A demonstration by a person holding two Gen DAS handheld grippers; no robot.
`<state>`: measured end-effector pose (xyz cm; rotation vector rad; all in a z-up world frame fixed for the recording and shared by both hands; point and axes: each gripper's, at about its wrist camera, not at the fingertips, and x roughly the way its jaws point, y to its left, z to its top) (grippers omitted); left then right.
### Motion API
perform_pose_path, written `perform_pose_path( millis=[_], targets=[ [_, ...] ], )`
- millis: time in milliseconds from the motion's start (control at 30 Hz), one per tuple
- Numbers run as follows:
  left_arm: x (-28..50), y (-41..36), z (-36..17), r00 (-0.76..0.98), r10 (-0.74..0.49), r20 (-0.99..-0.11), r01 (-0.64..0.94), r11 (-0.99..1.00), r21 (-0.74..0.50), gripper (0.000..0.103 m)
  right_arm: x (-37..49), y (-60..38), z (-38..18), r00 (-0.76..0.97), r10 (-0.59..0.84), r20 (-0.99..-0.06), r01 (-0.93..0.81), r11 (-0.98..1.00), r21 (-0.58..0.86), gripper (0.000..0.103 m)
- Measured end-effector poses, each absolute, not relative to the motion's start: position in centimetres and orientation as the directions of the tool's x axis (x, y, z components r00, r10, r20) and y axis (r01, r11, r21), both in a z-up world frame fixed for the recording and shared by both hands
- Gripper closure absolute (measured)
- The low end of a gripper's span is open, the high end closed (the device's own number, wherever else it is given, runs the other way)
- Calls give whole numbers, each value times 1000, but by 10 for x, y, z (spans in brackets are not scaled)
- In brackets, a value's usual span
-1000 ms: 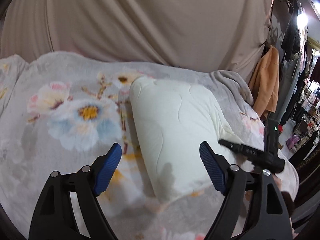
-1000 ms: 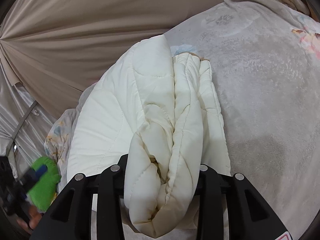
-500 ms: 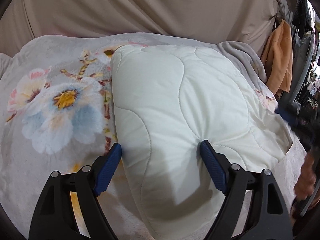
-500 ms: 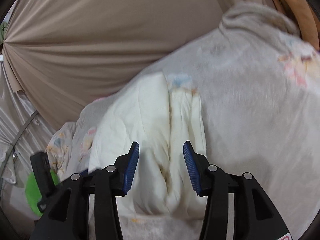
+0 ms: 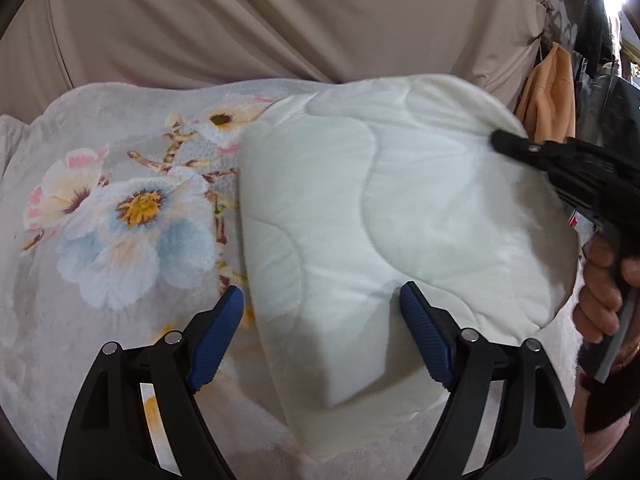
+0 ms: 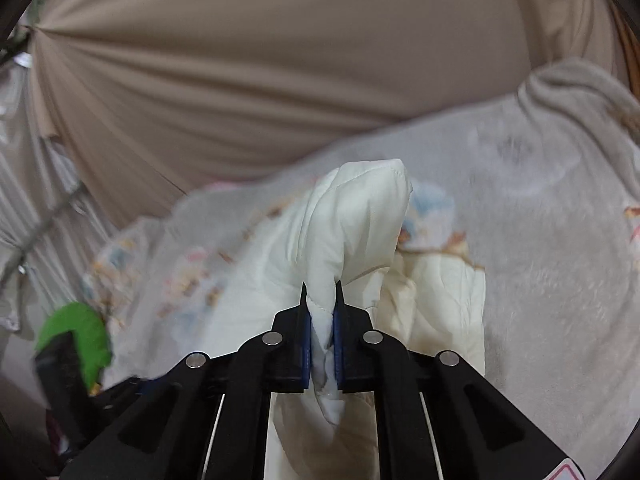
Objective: Fold large clothes
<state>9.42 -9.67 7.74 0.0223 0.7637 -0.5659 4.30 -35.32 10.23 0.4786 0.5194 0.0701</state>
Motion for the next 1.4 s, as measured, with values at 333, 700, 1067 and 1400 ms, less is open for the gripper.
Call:
perform_pose_path(
  millis=[333, 700, 1067, 1400],
  targets=[
    [94, -117, 64, 566, -459, -685, 496, 853, -162, 23, 43, -377, 14, 778, 56, -626, 259, 879, 400, 89],
    [91, -119, 63, 581, -428, -693, 475, 869, -138, 23, -28, -345, 87, 856, -37, -515, 236, 915, 327, 80],
    [52, -101, 49, 541, -410, -734, 511, 854, -101, 22, -50, -365, 34, 802, 52, -596, 268, 859, 436, 82],
    [42, -92, 68, 499, -504, -705, 519, 825, -223, 21, -35, -366, -1, 742, 60, -668, 307, 855, 418, 81]
  ],
)
